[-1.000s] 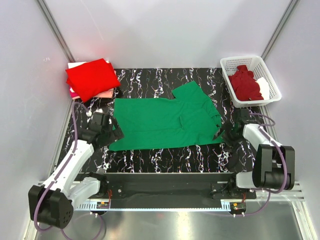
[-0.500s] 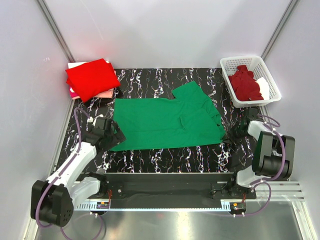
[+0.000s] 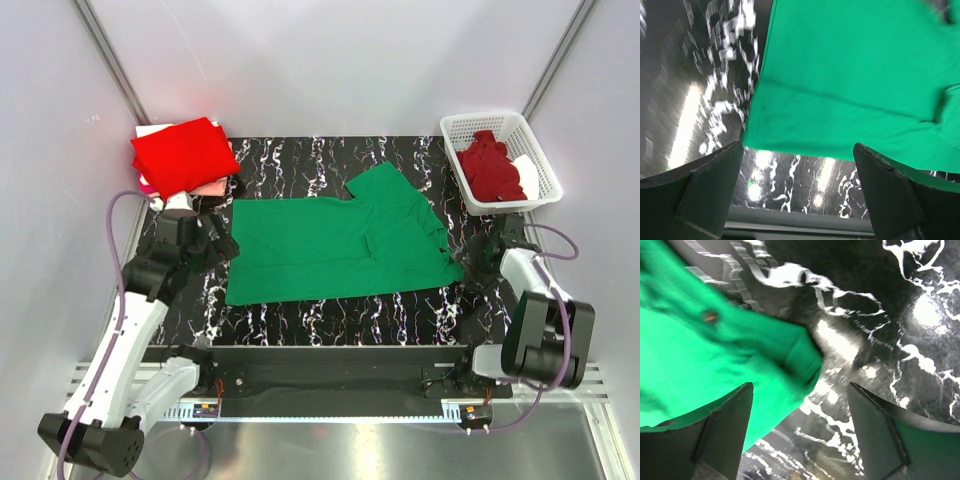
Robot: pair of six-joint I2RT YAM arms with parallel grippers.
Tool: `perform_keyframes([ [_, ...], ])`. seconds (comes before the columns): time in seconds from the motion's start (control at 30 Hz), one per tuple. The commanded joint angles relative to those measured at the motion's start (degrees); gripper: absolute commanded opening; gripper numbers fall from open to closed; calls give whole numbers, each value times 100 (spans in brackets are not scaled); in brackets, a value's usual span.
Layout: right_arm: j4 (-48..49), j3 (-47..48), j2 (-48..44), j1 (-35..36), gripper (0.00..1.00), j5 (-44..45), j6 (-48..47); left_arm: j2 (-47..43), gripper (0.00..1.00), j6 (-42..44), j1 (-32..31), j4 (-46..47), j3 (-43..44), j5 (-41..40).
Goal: Fold and stack the t-shirts
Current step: Fold the tshirt
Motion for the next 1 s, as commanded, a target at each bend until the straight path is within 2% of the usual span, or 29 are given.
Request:
perform_keyframes([
  [0.0, -153, 273, -744, -2, 84, 48, -68, -135, 99, 977, -19, -447, 525, -364],
  [0.1, -214, 808, -1036, 296, 85, -234, -156, -205, 99, 1260, -19, -341, 465, -523],
  [0.2, -345, 1765, -704, 1051, 86, 46, -427, -424, 99, 1261, -19, -18, 132, -559],
  [0.33, -742, 3695, 752, 1588, 86, 101, -665, -636, 99, 1288, -11, 80, 69, -629],
  [0.47, -681, 5096, 2020, 1843, 86, -23, -841, -750, 99, 1314, 69, 142, -2, -567],
  [0.7, -1180, 8251, 4970, 1879, 85, -532, -1351, -803, 99, 1323, 104, 186, -46, -559],
  [0.9, -1260, 10850, 6852, 1888, 85, -850, -1491, -865, 99, 1367, 385, 256, -81, -322],
  [0.97, -1139, 11206, 7172, 1888, 85, -832, -1570, -891, 99, 1402, 534, 283, -90, -243],
])
